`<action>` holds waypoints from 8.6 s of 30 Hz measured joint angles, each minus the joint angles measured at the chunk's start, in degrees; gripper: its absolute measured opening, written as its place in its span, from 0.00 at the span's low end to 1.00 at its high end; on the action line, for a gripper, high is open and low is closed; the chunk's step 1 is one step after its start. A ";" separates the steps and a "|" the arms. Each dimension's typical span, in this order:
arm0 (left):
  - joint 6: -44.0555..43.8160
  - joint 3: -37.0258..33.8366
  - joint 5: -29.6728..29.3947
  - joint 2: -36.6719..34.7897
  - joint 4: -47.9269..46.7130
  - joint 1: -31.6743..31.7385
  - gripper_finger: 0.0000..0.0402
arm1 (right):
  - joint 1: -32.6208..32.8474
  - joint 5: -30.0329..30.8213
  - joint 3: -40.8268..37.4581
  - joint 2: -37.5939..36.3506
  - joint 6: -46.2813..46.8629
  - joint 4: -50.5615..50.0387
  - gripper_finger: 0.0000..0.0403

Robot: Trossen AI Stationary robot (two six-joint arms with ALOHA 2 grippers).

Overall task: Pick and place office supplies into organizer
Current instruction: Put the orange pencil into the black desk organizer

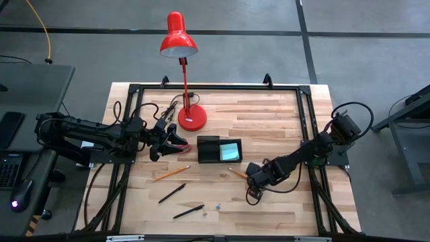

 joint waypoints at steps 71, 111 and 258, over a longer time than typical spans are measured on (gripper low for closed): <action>-5.42 4.60 -21.50 0.02 8.55 0.01 0.51 | -8.81 25.23 24.70 -4.53 -1.73 26.35 0.00; -2.56 8.11 -21.37 2.67 3.04 0.01 0.51 | -11.39 16.52 24.70 -0.56 4.68 36.57 0.00; 5.04 8.07 -3.76 -12.85 -6.18 0.06 0.01 | -7.66 3.13 79.37 47.96 35.50 -29.18 0.47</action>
